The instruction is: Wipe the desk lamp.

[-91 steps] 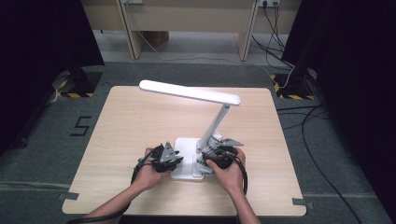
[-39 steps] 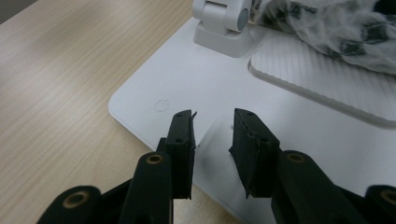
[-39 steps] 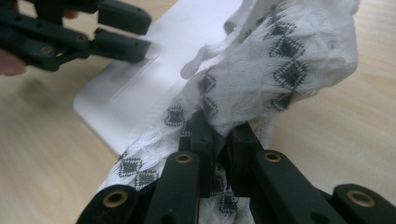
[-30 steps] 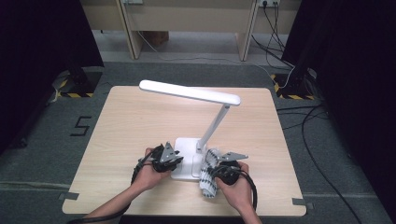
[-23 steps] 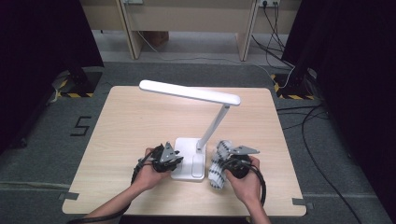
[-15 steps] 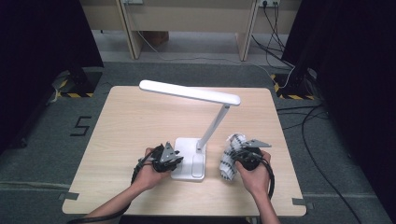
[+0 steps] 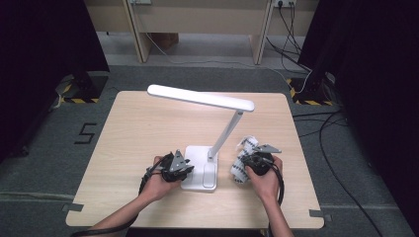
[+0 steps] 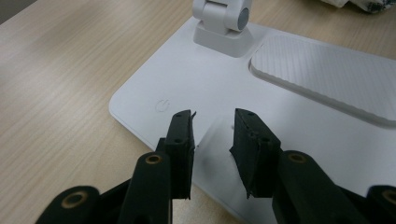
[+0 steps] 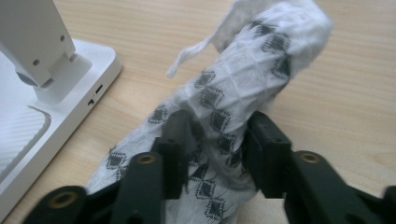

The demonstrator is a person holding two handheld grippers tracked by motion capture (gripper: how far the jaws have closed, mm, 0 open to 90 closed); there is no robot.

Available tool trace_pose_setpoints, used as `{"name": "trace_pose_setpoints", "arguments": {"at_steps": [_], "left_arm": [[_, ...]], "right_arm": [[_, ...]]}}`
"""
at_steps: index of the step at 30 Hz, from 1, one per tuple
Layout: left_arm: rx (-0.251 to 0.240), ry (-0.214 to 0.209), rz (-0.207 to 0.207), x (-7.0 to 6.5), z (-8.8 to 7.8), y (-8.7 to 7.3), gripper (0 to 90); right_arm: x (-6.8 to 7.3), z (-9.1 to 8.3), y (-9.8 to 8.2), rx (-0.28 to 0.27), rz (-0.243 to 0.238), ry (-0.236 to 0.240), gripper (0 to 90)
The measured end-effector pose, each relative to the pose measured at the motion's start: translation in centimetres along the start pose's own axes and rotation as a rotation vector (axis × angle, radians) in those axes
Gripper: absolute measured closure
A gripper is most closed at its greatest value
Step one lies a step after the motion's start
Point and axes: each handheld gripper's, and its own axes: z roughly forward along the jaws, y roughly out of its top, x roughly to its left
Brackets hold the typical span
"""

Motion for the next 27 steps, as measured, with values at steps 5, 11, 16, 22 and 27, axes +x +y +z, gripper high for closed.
{"name": "trace_pose_setpoints", "arguments": {"at_steps": [5, 11, 16, 22, 27], "left_arm": [[-0.005, 0.009, -0.017, 0.1, 0.0, 0.0, 64.1], [-0.004, 0.011, -0.036, 0.3, -0.1, -0.2, 60.0], [-0.015, 0.022, -0.055, 0.5, -0.4, -0.2, 56.6], [-0.027, 0.023, -0.056, 0.7, -1.1, 0.1, 56.3], [-0.022, 0.028, -0.071, 0.9, -1.8, -0.1, 59.1]], "right_arm": [[0.1, -0.7, 0.3, -0.047, 0.012, -0.007, 50.8], [0.0, -2.3, 0.9, -0.111, 0.018, -0.019, 48.3], [0.3, -3.3, 1.0, -0.141, 0.004, -0.014, 48.8], [1.4, -4.2, 0.9, -0.174, -0.028, 0.01, 57.7], [3.3, -4.3, 0.6, -0.146, -0.073, 0.088, 73.2]]}}
